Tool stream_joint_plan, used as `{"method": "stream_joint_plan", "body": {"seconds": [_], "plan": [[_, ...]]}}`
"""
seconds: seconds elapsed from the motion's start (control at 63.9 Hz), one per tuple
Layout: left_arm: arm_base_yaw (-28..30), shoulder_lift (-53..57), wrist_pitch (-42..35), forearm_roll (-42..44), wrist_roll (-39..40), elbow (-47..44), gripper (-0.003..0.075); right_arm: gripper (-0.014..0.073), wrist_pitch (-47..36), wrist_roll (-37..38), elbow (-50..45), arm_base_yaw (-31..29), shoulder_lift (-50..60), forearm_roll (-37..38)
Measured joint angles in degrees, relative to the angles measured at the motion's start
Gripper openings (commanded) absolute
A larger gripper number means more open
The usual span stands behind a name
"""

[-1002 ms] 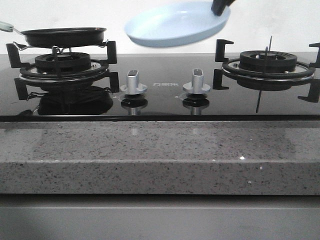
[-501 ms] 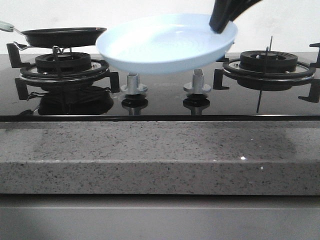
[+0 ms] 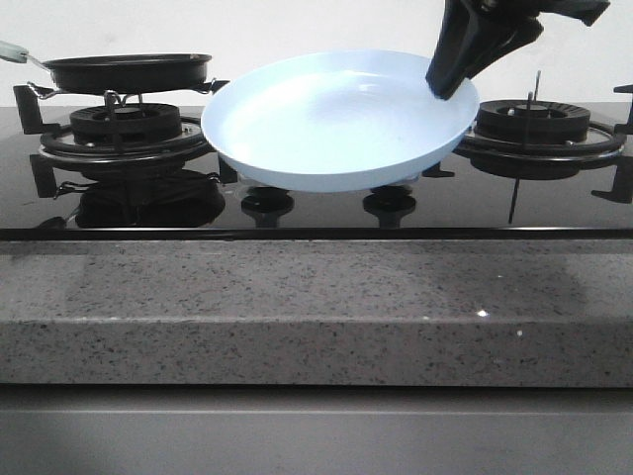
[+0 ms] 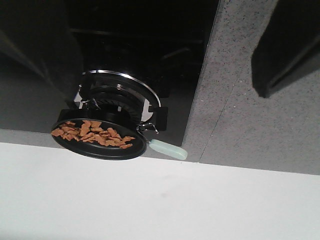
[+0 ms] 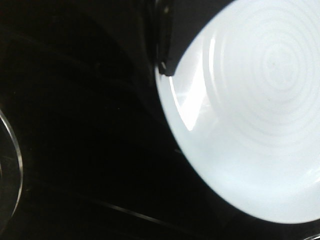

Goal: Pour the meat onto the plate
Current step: 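Grasp the pale green handle of the black pan with the left gripper, then lift the black pan with the left gripper toward the held plate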

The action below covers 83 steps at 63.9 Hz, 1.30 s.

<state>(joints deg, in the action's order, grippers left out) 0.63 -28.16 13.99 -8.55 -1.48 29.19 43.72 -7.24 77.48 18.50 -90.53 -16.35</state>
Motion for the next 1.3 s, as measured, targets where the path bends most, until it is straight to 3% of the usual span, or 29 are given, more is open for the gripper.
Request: {"method": "stream_joint_plan", "body": {"seconds": [0.282,0.517,0.767,1.002,1.3], "plan": [[0.00,-4.49,3.35,-16.13,0.00,3.12,0.0672,-0.0070,0.00,0.00,0.00,0.00,0.00,0.00],[0.00,-22.08,5.11,-21.93,0.00,12.12,0.0672,-0.0070,0.00,0.00,0.00,0.00,0.00,0.00],[0.56,-42.05,11.16,-24.34,0.00,27.40,0.0672,-0.0070,0.00,0.00,0.00,0.00,0.00,0.00],[6.96,-56.06,20.01,-37.58,-5.69,41.17,0.0672,-0.0070,-0.08,0.00,0.00,0.00,0.00,0.00],[12.52,-67.20,24.91,-48.22,-10.11,48.99,0.0672,-0.0070,-0.08,-0.03,0.00,0.00,0.00,-0.05]]}}
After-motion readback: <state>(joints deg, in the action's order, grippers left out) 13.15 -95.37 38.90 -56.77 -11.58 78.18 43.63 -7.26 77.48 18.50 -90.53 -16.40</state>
